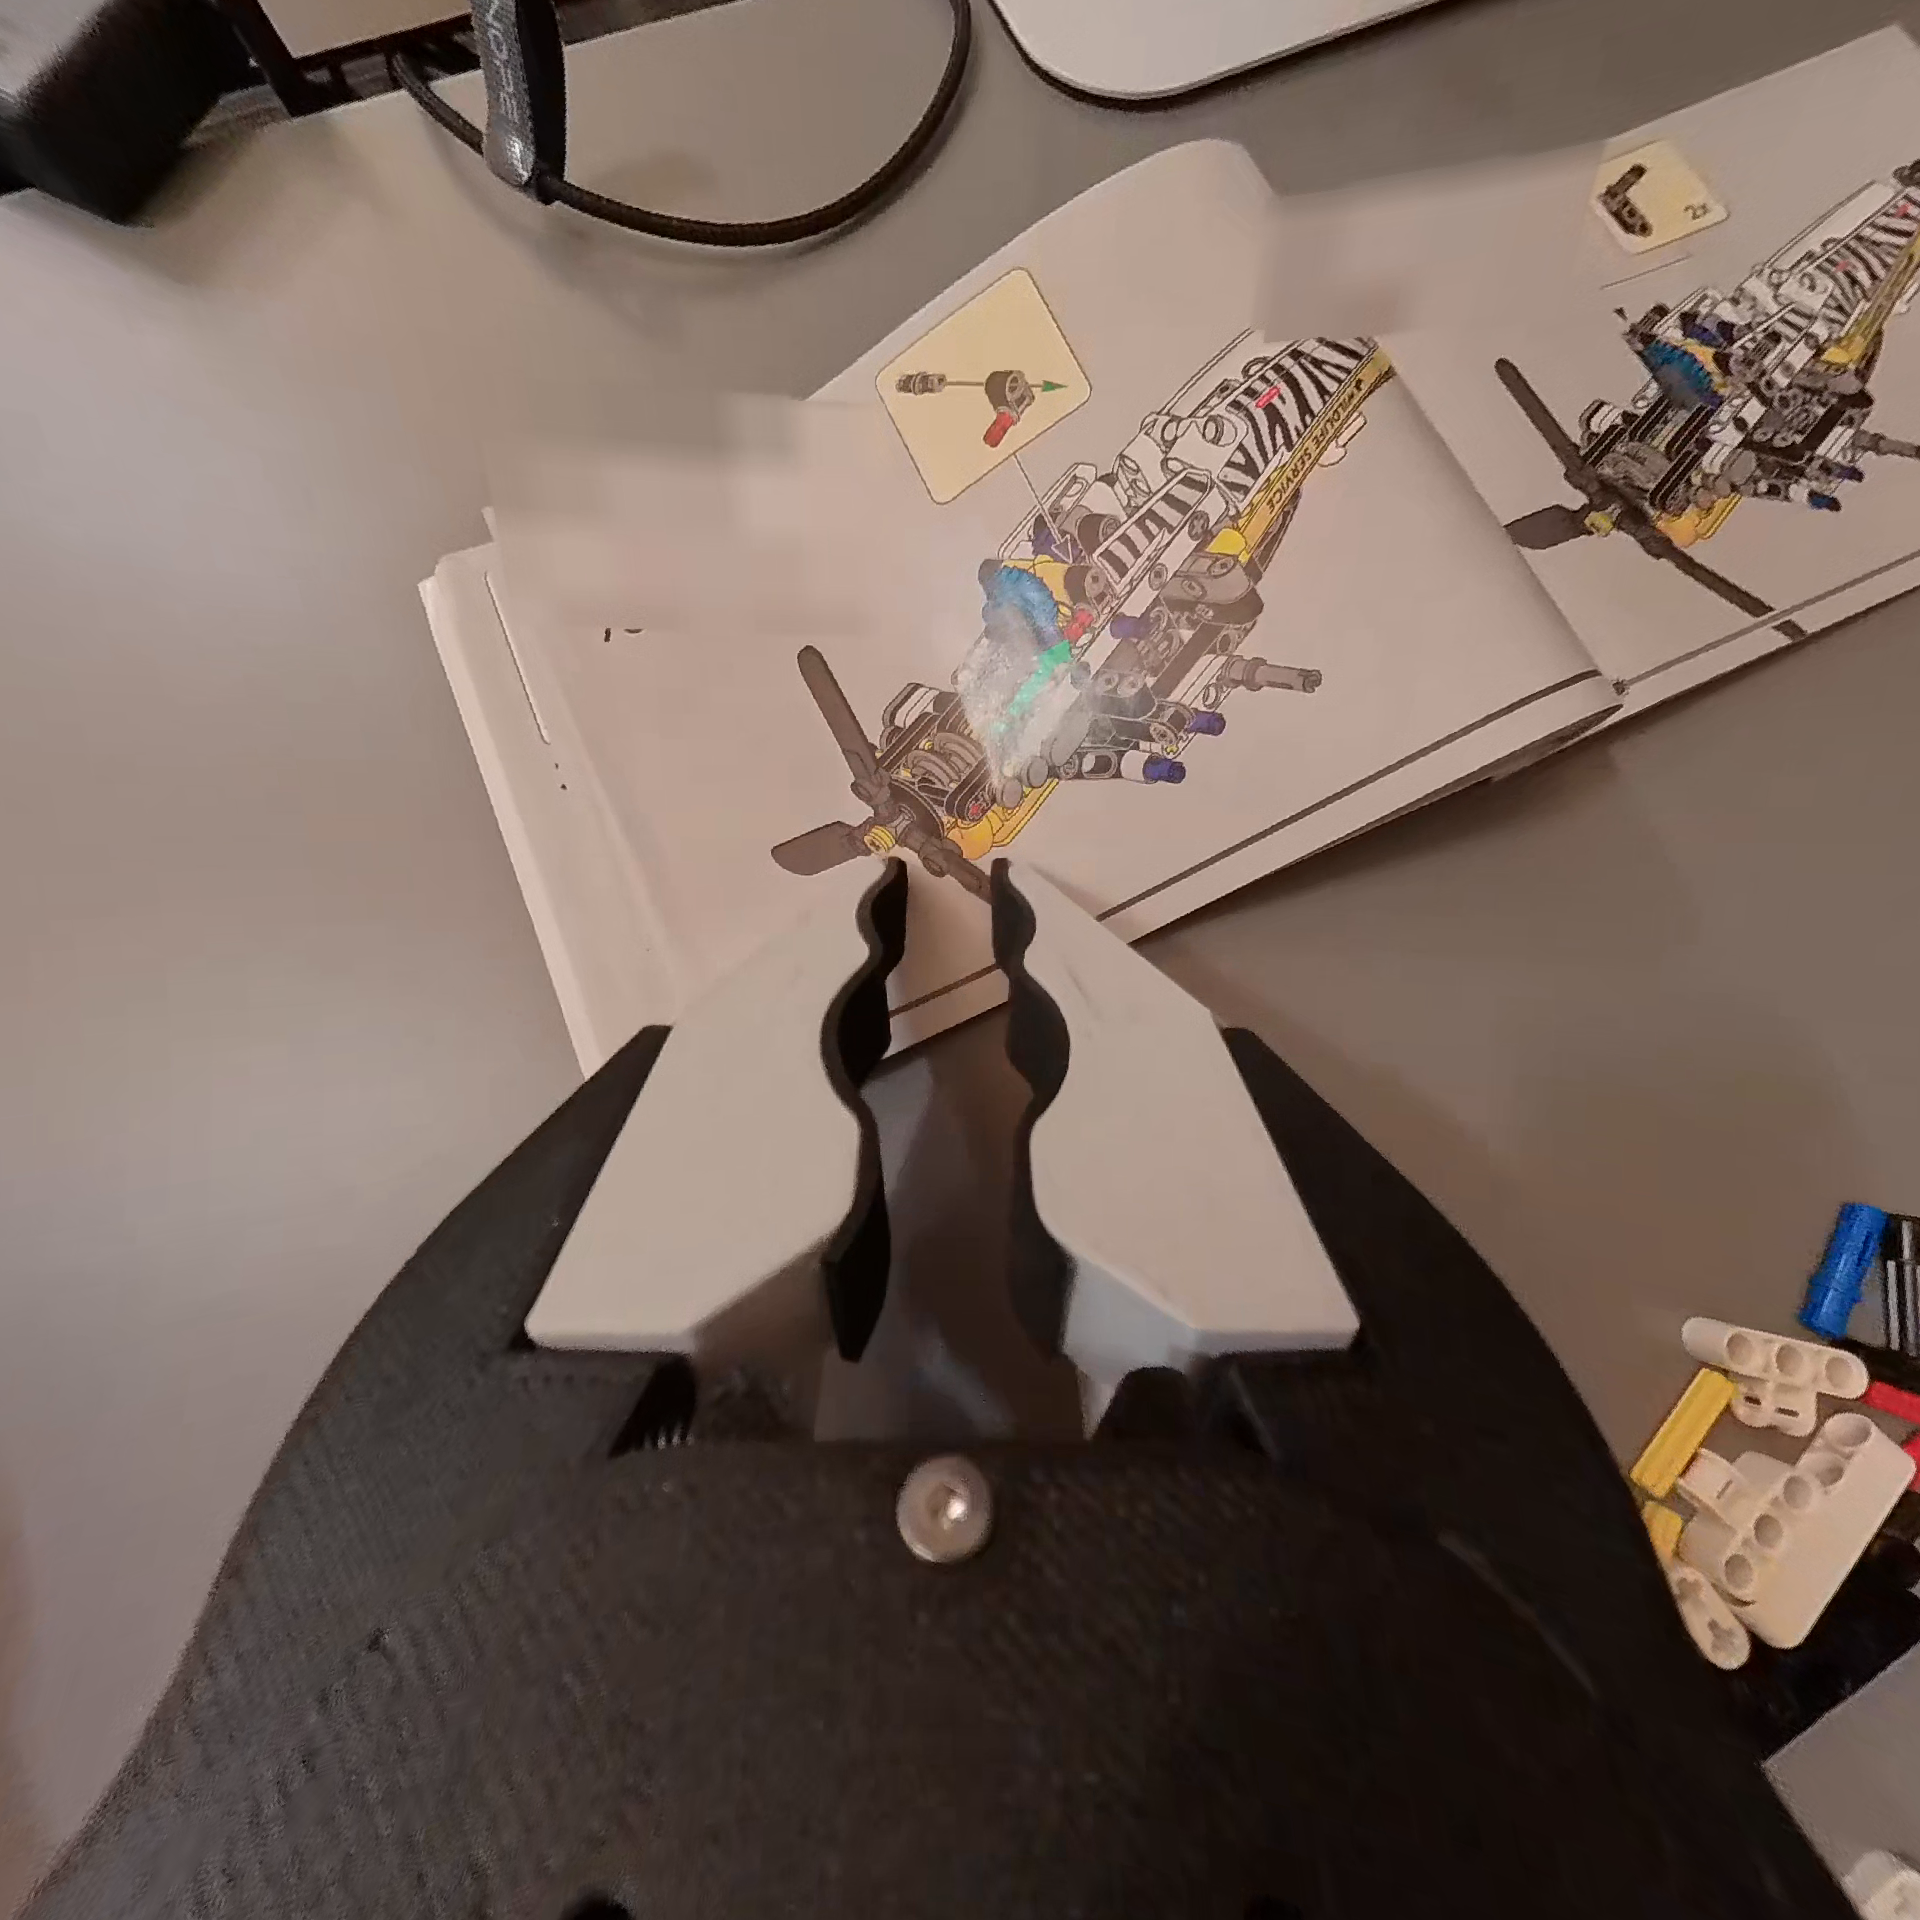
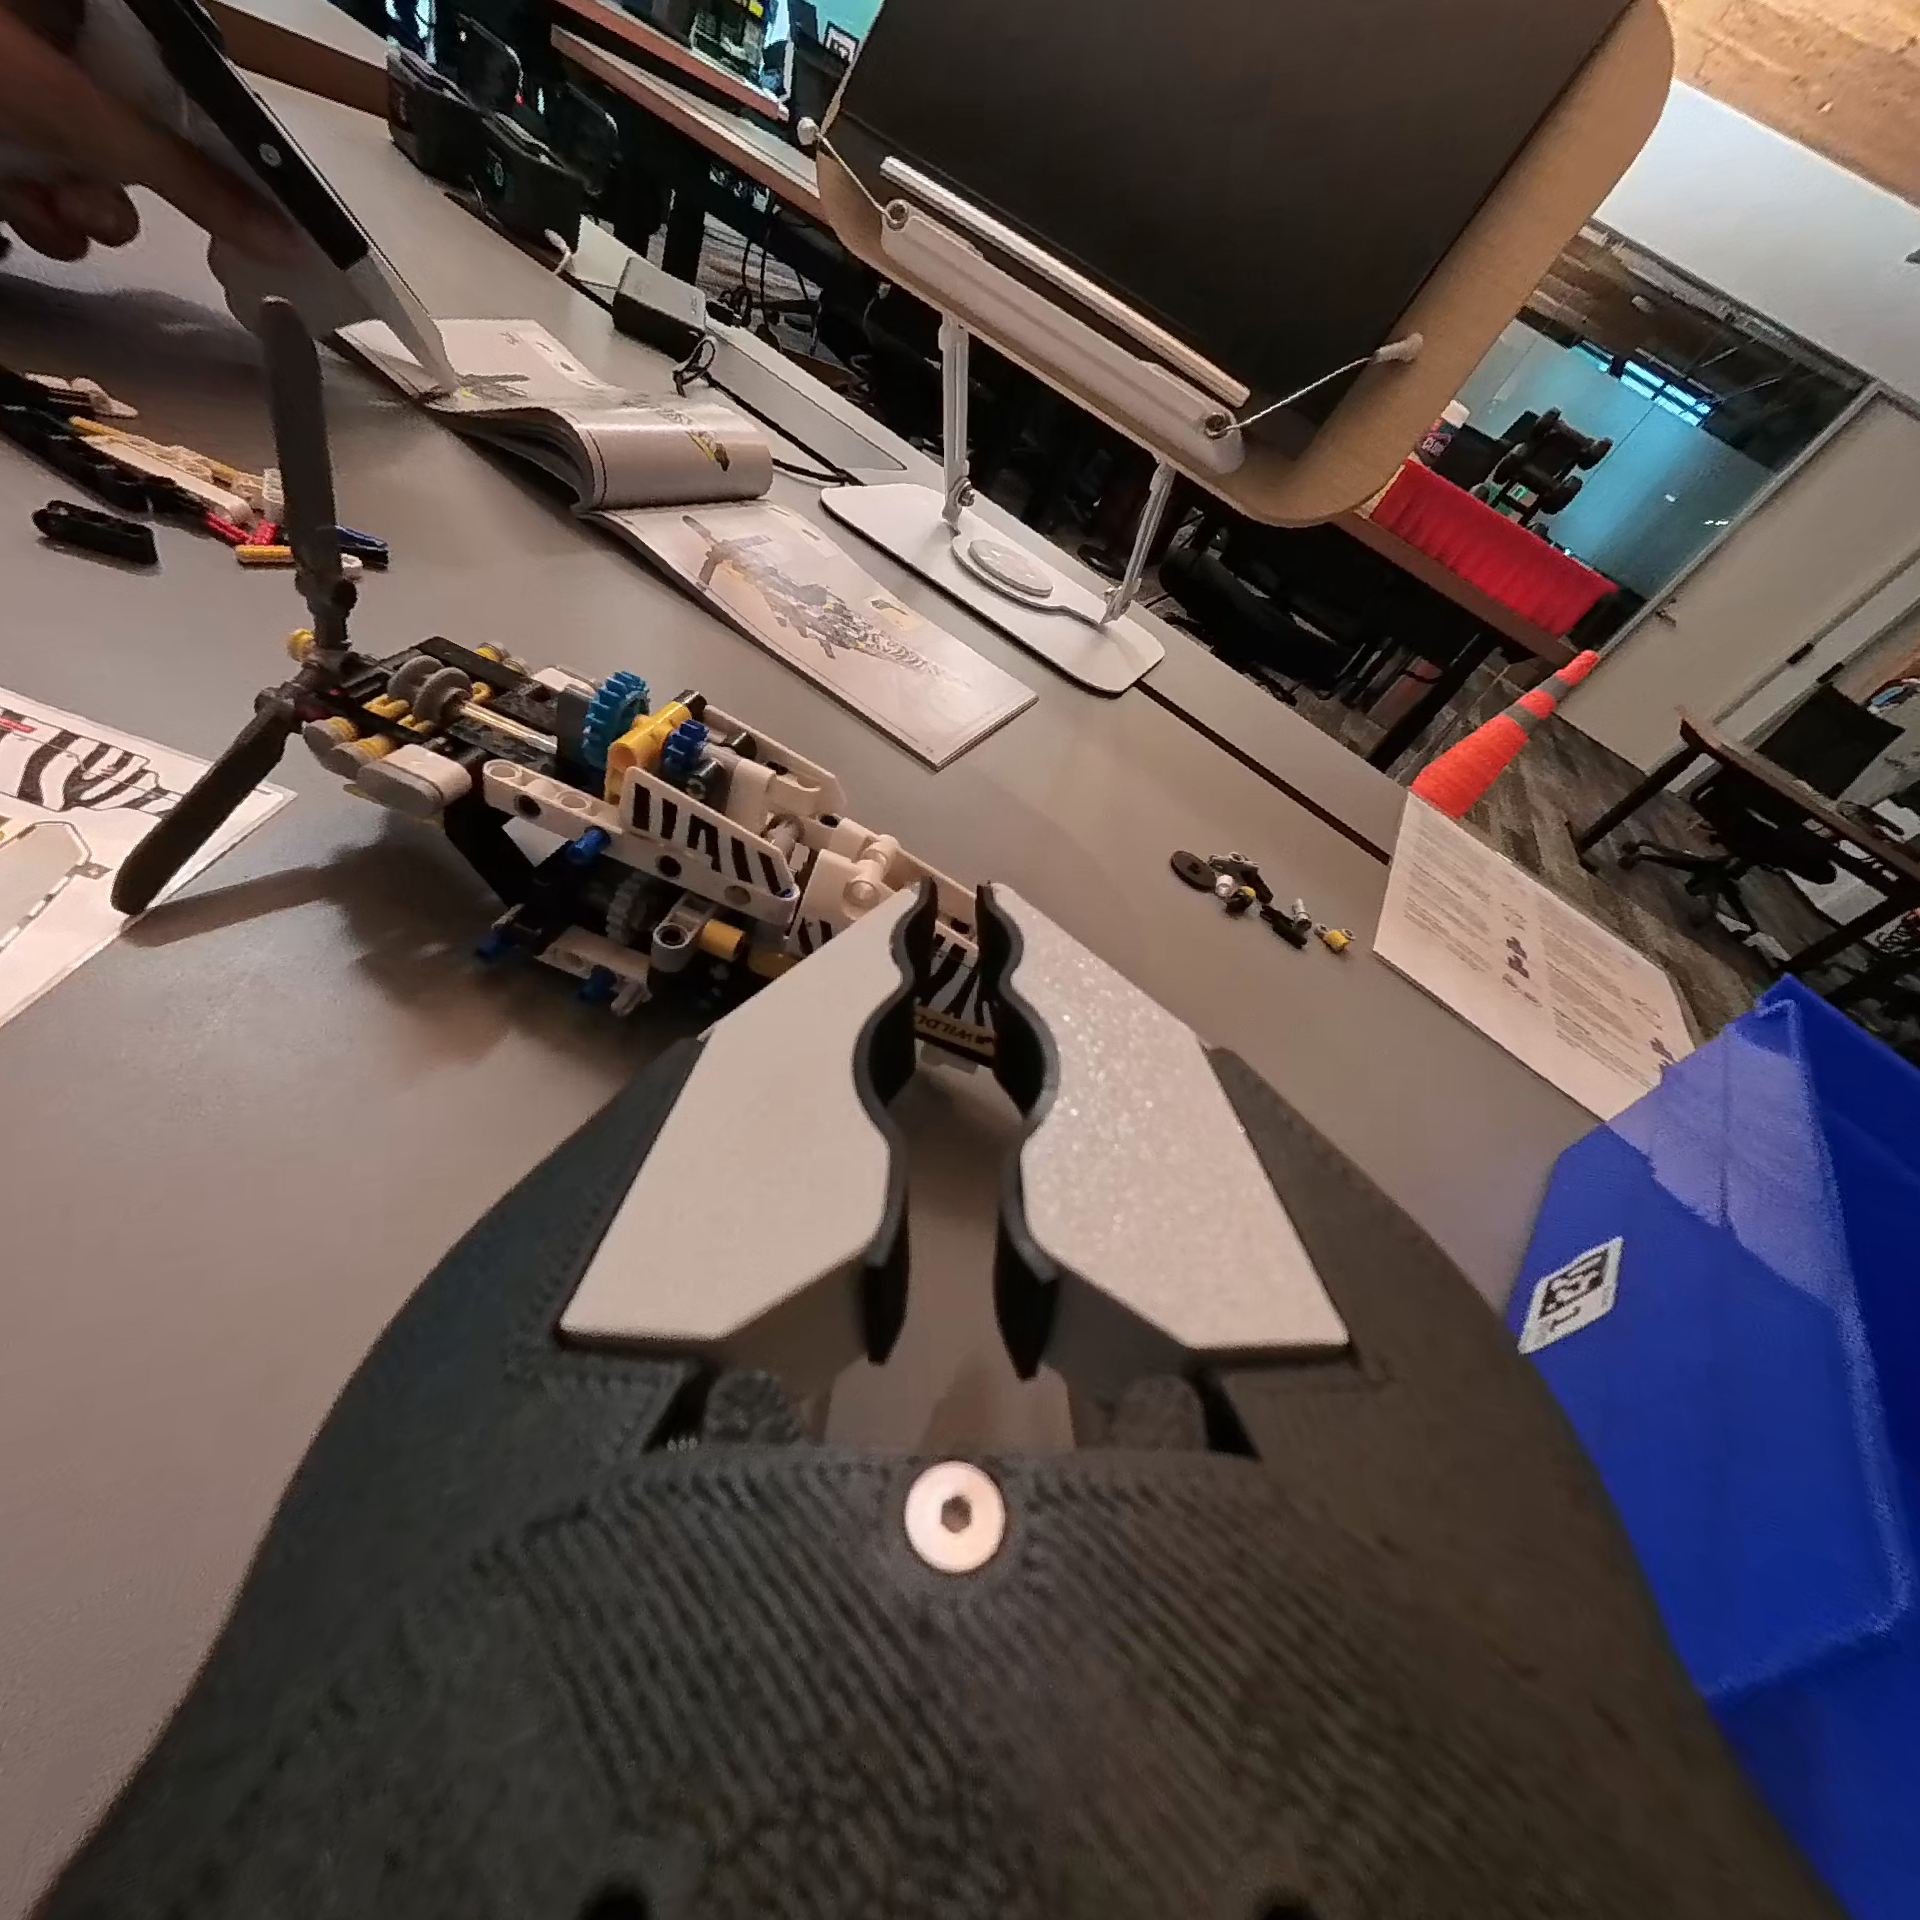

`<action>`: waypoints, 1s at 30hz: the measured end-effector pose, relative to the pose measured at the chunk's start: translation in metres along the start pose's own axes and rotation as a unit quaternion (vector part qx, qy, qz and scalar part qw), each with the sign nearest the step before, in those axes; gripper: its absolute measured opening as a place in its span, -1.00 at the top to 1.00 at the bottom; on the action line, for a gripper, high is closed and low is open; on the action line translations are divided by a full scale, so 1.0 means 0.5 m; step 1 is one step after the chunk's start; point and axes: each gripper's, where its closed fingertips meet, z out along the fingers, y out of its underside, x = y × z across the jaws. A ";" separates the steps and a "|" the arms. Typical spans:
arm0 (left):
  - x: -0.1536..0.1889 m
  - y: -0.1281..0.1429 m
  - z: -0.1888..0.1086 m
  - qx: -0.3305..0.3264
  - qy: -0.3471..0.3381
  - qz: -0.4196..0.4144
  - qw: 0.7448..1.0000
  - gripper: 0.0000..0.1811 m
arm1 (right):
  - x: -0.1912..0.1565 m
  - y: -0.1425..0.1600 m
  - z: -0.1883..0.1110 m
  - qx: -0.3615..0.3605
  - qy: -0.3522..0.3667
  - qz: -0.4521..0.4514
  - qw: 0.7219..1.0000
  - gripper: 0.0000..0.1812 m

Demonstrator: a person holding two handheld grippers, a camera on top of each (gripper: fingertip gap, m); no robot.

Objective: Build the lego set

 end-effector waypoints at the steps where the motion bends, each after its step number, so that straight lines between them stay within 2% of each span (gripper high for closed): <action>1: -0.001 0.001 0.000 -0.002 -0.003 0.003 1.000 0.82 | -0.001 0.001 0.001 -0.001 0.000 -0.001 1.000 0.94; 9: -0.005 0.007 -0.004 -0.012 -0.017 0.029 0.999 0.86 | -0.002 0.003 0.003 -0.006 0.001 -0.008 1.000 0.94; 30: -0.014 0.010 -0.007 -0.015 -0.010 0.019 1.000 0.98 | 0.001 -0.002 -0.001 0.007 0.012 -0.025 1.000 0.97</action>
